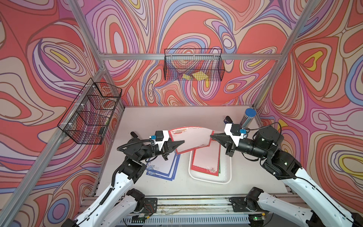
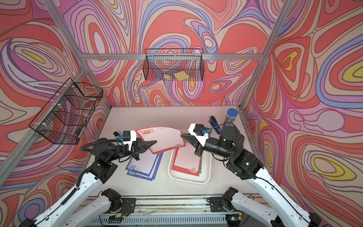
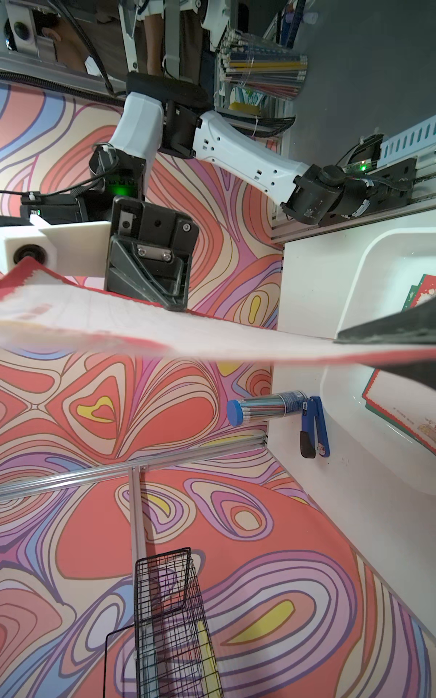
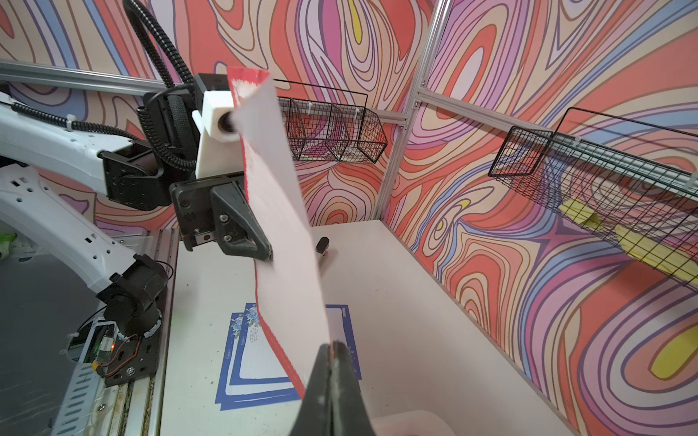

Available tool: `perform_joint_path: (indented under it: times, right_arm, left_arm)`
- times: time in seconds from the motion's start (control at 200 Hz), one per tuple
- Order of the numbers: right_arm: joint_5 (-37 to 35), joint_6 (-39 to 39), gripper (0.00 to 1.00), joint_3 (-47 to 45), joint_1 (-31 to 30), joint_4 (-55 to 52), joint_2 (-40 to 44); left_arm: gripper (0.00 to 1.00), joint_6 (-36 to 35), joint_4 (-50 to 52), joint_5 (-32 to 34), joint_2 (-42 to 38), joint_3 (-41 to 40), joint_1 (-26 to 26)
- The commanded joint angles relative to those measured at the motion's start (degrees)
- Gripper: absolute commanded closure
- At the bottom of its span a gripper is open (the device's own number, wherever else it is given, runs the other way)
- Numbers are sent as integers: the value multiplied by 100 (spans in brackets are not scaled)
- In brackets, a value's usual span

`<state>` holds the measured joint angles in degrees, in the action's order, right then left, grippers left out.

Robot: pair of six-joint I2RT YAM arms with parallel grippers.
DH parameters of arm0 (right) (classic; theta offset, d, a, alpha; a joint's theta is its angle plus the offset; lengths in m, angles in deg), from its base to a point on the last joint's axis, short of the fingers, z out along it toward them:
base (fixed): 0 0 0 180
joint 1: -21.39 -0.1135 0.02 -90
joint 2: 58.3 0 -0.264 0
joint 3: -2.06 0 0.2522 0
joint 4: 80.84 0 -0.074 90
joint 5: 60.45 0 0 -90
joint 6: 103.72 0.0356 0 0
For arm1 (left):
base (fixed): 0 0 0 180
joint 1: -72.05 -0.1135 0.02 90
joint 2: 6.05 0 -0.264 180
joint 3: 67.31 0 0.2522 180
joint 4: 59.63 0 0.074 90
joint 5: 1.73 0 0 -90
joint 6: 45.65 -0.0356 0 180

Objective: Take out the stationery paper from the storage box
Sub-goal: Place the stationery paper at the center of the board.

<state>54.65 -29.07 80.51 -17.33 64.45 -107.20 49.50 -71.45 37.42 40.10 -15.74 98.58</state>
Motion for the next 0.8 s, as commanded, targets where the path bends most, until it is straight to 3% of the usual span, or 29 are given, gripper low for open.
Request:
perform_joint_path:
  times: [0.0, 0.16, 0.2, 0.23, 0.265, 0.386, 0.581, 0.686, 0.796]
  right_arm:
    - [7, 114, 100, 10, -39, 147, 38]
    - [-278, 210, 100, -33, -44, 324, -55]
    - [-444, 284, 89, -27, -39, 411, -96]
    - [-576, 343, 71, -14, -44, 456, -129]
    - [-692, 383, 60, 7, -39, 506, -166]
    - [-911, 402, 41, 42, -39, 620, -276]
    - [-1193, 389, 39, -150, -46, 1041, -304]
    - [-1295, 353, 39, -219, -35, 1135, -347]
    - [-1208, 297, 39, -268, -44, 1146, -363]
  left_arm:
    - [100, -138, -20, -135, -93, 43, -40]
    - [100, -534, 751, -110, -106, 298, -37]
    - [100, -722, 1203, -83, -98, 463, -41]
    - [100, -871, 1621, -51, -87, 614, -40]
    - [100, -1057, 2082, 3, -72, 804, -41]
    - [100, -1660, 3688, 365, 44, 1434, -40]
    - [100, -2298, 6087, 1605, 451, 2561, -67]
    - [100, -2163, 6848, 2270, 795, 3023, -175]
    - [100, -1989, 7398, 2546, 1093, 3304, -285]
